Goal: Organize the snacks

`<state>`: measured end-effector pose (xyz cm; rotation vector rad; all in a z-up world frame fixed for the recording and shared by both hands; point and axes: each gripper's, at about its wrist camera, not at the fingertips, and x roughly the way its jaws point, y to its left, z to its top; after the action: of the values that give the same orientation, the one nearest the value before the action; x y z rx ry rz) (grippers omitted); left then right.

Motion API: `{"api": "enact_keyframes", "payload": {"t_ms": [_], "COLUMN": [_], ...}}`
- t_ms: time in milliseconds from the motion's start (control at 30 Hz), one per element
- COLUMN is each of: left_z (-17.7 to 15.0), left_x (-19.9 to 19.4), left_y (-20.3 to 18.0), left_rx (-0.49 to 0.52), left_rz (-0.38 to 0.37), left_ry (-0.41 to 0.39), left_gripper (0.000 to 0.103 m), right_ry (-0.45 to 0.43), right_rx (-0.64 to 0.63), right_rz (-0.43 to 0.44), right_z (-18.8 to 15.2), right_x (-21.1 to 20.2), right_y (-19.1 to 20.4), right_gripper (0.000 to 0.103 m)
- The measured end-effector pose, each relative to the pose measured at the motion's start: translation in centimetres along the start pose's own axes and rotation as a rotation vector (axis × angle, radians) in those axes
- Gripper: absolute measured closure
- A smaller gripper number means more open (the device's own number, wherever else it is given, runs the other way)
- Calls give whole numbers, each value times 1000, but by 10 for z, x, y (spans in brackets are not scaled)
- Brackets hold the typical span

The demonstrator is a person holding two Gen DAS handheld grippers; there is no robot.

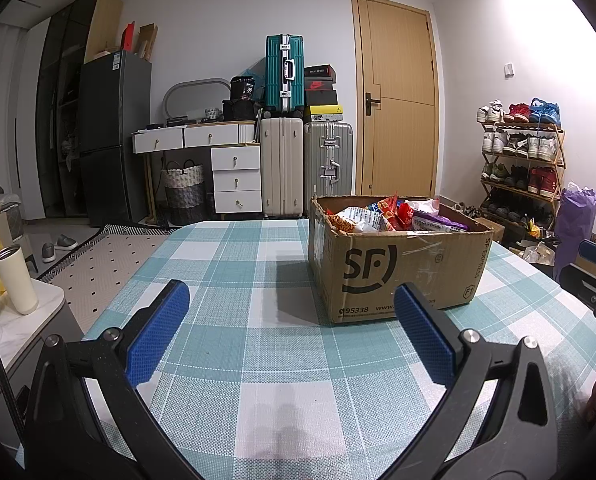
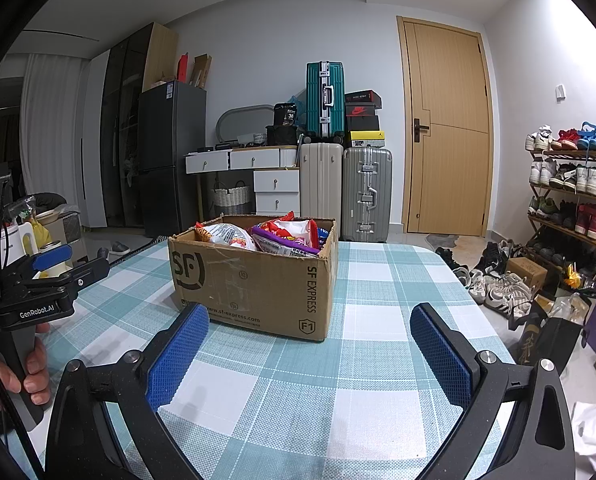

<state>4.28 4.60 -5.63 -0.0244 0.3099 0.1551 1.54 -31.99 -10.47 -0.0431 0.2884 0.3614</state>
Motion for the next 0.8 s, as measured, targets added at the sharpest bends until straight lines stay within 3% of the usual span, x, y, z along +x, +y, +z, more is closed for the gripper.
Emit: {"api": "enact_keyframes", "payload": {"t_ms": [800], "left_z": [-1], "left_x": [-1], "left_y": [1], "left_rx": [-3], "left_rz": [7], "left_ry": [-2], "left_gripper": [1], "right_ry": [0], "right_rx": [0], "right_rz": [0], "right_z": [0], "right_x": [0], "right_y": [0], "right_gripper": [0]}}
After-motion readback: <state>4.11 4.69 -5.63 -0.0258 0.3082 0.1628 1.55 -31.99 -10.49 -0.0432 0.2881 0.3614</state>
